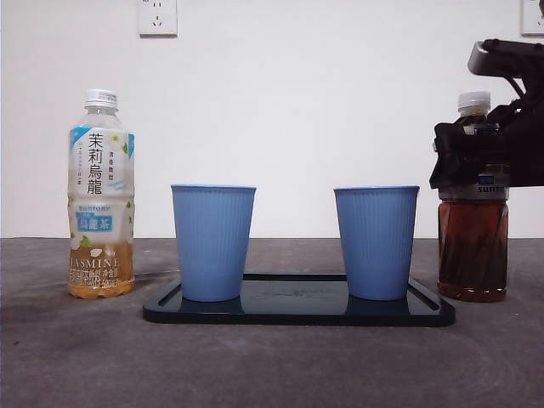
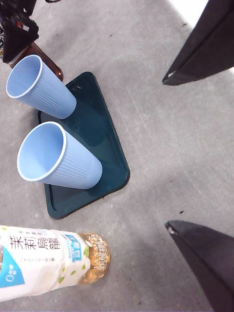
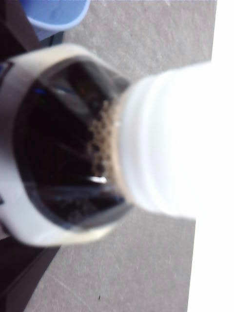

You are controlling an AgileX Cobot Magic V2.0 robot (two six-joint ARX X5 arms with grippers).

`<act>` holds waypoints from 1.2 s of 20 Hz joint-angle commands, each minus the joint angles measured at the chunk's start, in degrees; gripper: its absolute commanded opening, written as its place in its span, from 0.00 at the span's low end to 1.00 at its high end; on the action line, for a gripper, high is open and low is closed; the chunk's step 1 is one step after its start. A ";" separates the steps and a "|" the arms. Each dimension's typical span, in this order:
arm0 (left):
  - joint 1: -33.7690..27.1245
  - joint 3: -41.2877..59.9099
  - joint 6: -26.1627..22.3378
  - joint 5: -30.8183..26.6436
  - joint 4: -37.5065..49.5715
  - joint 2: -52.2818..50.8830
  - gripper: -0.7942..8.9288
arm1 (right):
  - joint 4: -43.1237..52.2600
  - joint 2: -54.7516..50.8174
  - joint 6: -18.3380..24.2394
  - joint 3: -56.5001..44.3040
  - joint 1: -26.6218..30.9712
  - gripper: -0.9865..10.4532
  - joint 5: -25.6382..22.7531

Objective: Pour the drink into the cup

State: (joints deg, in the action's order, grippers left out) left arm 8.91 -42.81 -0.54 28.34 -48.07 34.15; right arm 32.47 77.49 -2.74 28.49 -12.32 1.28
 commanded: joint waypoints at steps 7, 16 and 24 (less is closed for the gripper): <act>0.17 -1.18 -0.33 -0.02 0.55 0.28 0.54 | -8.35 -8.41 0.24 0.96 -0.20 0.46 -0.26; 0.17 -1.14 -0.28 -4.07 6.91 0.98 0.64 | -37.11 -28.55 -7.67 0.96 -0.81 0.46 0.42; 0.17 1.53 -0.35 -4.83 23.10 11.74 0.70 | -52.81 -53.07 -15.85 0.96 -6.32 0.46 6.25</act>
State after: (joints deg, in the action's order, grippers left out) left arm 8.91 -41.23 -0.54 23.75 -25.30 45.43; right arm -20.82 24.16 -16.82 28.51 -18.48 7.53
